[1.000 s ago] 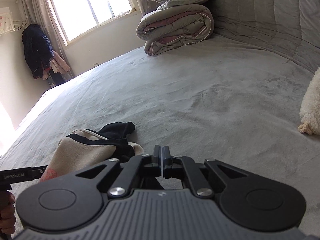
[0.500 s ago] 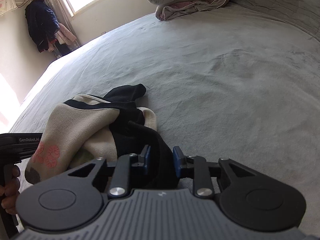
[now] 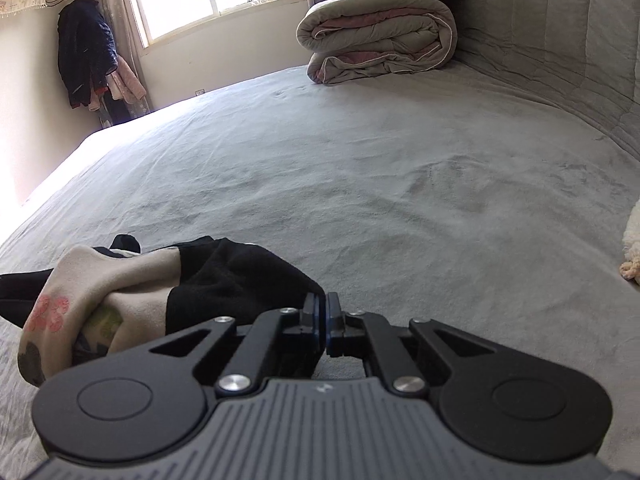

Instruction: Fold clothes

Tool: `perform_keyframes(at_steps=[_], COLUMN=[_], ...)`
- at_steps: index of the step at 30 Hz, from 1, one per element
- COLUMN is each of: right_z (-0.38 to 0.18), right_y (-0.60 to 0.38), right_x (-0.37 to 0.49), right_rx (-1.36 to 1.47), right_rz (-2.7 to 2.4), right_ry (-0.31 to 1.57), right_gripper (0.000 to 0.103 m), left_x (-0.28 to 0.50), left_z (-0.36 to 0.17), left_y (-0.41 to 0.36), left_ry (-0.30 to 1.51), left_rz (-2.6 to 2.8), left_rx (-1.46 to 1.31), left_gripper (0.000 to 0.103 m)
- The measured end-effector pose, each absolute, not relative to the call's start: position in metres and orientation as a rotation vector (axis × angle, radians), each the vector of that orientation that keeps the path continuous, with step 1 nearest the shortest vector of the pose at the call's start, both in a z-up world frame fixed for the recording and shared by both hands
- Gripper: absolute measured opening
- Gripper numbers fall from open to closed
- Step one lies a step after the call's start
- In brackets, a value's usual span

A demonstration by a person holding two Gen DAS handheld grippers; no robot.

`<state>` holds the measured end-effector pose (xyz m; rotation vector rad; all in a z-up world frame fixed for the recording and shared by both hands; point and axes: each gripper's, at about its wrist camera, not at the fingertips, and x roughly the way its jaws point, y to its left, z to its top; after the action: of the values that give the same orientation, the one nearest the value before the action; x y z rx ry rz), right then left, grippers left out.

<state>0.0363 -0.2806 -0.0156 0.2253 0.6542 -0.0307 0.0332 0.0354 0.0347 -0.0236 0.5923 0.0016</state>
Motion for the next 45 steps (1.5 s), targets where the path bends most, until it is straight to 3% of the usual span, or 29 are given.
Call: perform_keyframes(at_steps=[17, 25, 34, 36, 38, 40, 42, 43, 45], right_z=[0.023, 0.013, -0.023, -0.027, -0.028, -0.029, -0.028, -0.027, -0.026], right_y=[-0.298, -0.311, -0.326, -0.329, -0.332, -0.334, -0.336, -0.337, -0.337], right_x=[-0.021, -0.048, -0.064, -0.064, -0.065, -0.064, -0.064, -0.063, -0.062], right_rx=[0.185, 0.082, 0.071, 0.091, 0.113, 0.136, 0.167, 0.182, 0.198], right_rz=[-0.085, -0.099, -0.033, -0.023, -0.012, -0.002, 0.007, 0.011, 0.023], right_ry=[0.512, 0.534, 0.688, 0.716, 0.724, 0.727, 0.729, 0.73, 0.72], right_gripper=[0.003, 0.002, 0.003, 0.004, 0.015, 0.017, 0.023, 0.034, 0.043], left_x=[-0.053, -0.08, -0.088, -0.091, -0.092, -0.093, -0.092, -0.09, -0.084], left_z=[0.054, 0.04, 0.004, 0.002, 0.007, 0.015, 0.022, 0.022, 0.022], left_y=[0.106, 0.135, 0.125, 0.122, 0.12, 0.116, 0.109, 0.105, 0.097], left_ry=[0.532, 0.655, 0.828, 0.832, 0.808, 0.768, 0.734, 0.727, 0.717], left_rz=[0.141, 0.147, 0.031, 0.01, -0.011, -0.034, -0.056, -0.067, -0.092], left_rx=[-0.088, -0.148, -0.084, -0.078, -0.084, -0.078, -0.055, -0.045, -0.025], left_gripper=[0.002, 0.002, 0.006, 0.014, 0.046, 0.061, 0.066, 0.069, 0.072])
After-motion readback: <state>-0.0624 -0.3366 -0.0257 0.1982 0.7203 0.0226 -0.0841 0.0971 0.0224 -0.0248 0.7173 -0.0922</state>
